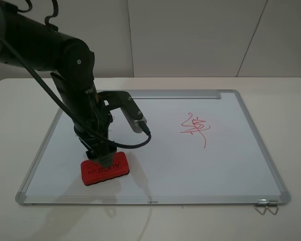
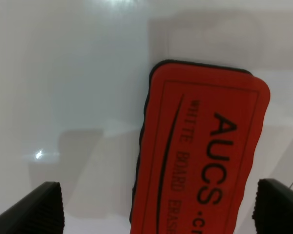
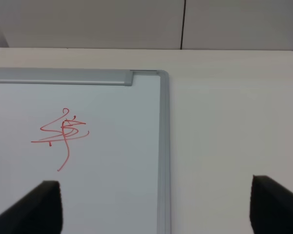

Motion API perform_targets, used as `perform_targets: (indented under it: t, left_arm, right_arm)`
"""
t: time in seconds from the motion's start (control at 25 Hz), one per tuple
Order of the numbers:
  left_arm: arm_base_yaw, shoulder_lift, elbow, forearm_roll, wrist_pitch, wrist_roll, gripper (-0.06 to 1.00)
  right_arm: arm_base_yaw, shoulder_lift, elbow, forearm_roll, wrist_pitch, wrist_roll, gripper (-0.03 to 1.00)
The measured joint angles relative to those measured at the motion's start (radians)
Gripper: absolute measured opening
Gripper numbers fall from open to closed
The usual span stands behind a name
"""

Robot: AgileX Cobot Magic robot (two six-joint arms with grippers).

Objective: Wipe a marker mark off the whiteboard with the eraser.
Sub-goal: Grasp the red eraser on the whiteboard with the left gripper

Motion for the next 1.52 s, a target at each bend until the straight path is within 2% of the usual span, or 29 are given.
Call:
perform_targets:
  t: [0.36, 0.56, 0.76, 1.0, 1.52]
  left_arm:
    - [-0.115, 0.013, 0.005, 0.055, -0.008, 0.020, 0.77]
    - [-0.108, 0.018, 0.014, 0.071, -0.018, 0.014, 0.77]
    - [-0.106, 0.019, 0.093, 0.081, -0.106, 0.006, 0.77]
    - [-0.063, 0.024, 0.114, 0.086, -0.151, -0.027, 0.77]
    - [-0.043, 0.025, 0.114, 0.035, -0.177, 0.010, 0.77]
  right_arm:
    - [0.000, 0.000, 0.000, 0.000, 0.000, 0.000, 0.69]
    - [0.000, 0.000, 0.000, 0.000, 0.000, 0.000, 0.69]
    - [0.000, 0.000, 0.000, 0.000, 0.000, 0.000, 0.69]
    - [0.000, 0.000, 0.000, 0.000, 0.000, 0.000, 0.69]
    - [0.000, 0.000, 0.000, 0.000, 0.000, 0.000, 0.69]
